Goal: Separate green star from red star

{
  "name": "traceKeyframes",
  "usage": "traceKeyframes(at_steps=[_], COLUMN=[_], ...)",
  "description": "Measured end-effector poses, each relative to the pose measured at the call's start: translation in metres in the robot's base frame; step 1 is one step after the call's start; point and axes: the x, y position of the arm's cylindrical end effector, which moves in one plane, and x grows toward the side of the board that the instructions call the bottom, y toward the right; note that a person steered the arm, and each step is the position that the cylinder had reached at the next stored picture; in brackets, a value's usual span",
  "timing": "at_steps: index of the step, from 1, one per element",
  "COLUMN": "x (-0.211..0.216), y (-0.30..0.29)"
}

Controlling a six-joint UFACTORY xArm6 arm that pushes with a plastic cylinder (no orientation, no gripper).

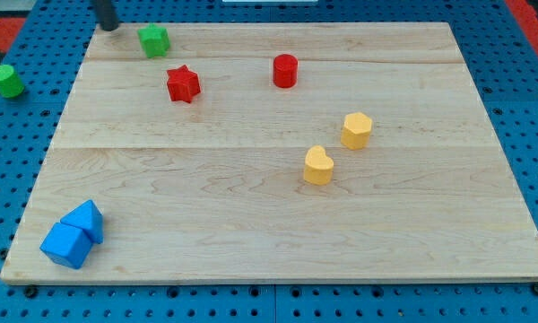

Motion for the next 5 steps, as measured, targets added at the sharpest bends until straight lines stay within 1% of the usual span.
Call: traceKeyframes(at_steps=[1, 2, 3, 4, 5], x=[0.045, 0.092, 0.046, 0.057, 0.114], y=[0.076, 0.109, 0.08, 0.031, 0.017])
